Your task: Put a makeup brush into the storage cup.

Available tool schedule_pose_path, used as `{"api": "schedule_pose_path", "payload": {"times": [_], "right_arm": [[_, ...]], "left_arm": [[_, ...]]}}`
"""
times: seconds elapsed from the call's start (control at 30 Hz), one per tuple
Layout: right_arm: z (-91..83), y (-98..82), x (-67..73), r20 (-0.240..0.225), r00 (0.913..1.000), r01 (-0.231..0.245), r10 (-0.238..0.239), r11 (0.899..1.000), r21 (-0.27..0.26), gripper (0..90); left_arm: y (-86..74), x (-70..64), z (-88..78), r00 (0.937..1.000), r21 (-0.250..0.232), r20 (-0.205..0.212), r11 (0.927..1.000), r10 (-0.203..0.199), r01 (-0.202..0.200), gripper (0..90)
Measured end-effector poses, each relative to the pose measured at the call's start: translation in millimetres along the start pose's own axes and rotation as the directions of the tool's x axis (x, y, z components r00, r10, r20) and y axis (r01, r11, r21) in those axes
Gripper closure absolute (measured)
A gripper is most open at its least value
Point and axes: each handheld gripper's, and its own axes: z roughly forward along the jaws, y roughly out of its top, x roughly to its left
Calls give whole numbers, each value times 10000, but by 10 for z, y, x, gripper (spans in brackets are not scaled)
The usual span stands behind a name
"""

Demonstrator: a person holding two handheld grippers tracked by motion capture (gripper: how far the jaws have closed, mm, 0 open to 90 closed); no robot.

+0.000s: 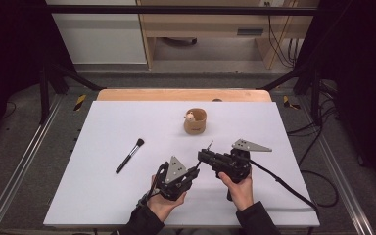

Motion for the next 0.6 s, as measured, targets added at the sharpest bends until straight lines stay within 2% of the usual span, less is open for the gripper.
{"api": "schedule_pose_path", "payload": {"times": [0.27, 0.6], "right_arm": [[-11, 4, 10, -160, 9999, -14, 14, 10000, -23, 817], [-13, 1, 17, -599, 9982, -10, 10, 10000, 15, 851]], "left_arm": [[-9, -24, 14, 10000, 33, 52, 10000, 15, -15, 847], [-17, -31, 28, 9999, 63, 130, 10000, 33, -34, 845]]}}
